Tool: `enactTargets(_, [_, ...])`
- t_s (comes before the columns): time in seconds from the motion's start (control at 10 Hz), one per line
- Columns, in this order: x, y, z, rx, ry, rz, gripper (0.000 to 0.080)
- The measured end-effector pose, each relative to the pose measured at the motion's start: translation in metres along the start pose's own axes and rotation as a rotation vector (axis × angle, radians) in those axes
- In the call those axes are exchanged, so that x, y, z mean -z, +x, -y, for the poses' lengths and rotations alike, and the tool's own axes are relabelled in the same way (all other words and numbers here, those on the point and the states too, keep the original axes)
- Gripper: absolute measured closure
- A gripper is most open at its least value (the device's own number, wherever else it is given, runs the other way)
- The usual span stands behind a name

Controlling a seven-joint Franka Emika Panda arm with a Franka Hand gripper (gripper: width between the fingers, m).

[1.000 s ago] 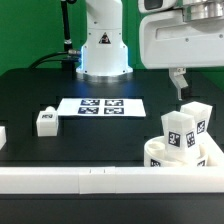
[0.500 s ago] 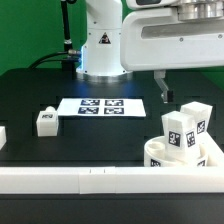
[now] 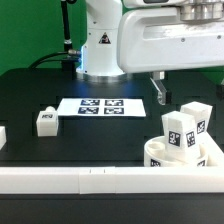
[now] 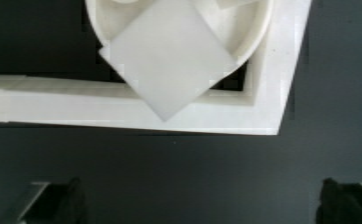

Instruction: Assemble stool

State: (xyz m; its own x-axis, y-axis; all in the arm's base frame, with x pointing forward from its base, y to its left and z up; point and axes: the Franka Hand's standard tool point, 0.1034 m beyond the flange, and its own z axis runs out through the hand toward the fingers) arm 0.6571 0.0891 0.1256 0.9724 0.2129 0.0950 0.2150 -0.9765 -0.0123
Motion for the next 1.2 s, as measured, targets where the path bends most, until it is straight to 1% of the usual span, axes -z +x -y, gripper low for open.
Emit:
enactTargets(0.1, [-0.002, 0.003, 0.002, 0.189, -0.052, 0.0, 0.015])
enactTargets(0.2, [-0.003, 0.002, 0.003, 0.364, -0.073, 0.014, 0.015])
enactTargets(0.3, [-0.006, 0.0, 0.0, 0.497, -0.084, 0.031, 0.015])
enactTargets(0.4, [-0.01, -0.004, 0.0, 0.526, -0.082, 0.04, 0.015])
enactTargets(0.7, [-0.01, -0.005, -0.004, 0.536, -0.085, 0.044, 0.015])
enactTargets(0.8, [-0.012, -0.013, -0.008, 0.461, -0.065, 0.081, 0.015])
enactTargets(0.9, [-0.017, -0.016, -0.009, 0.456, -0.069, 0.083, 0.015])
enactTargets(1.0, [-0.025, -0.016, -0.007, 0.461, -0.074, 0.075, 0.015])
enactTargets(1.1, [-0.032, -0.018, -0.005, 0.451, -0.073, 0.08, 0.015])
enactTargets(1.2, [-0.036, -0.019, 0.001, 0.432, -0.071, 0.081, 0.015])
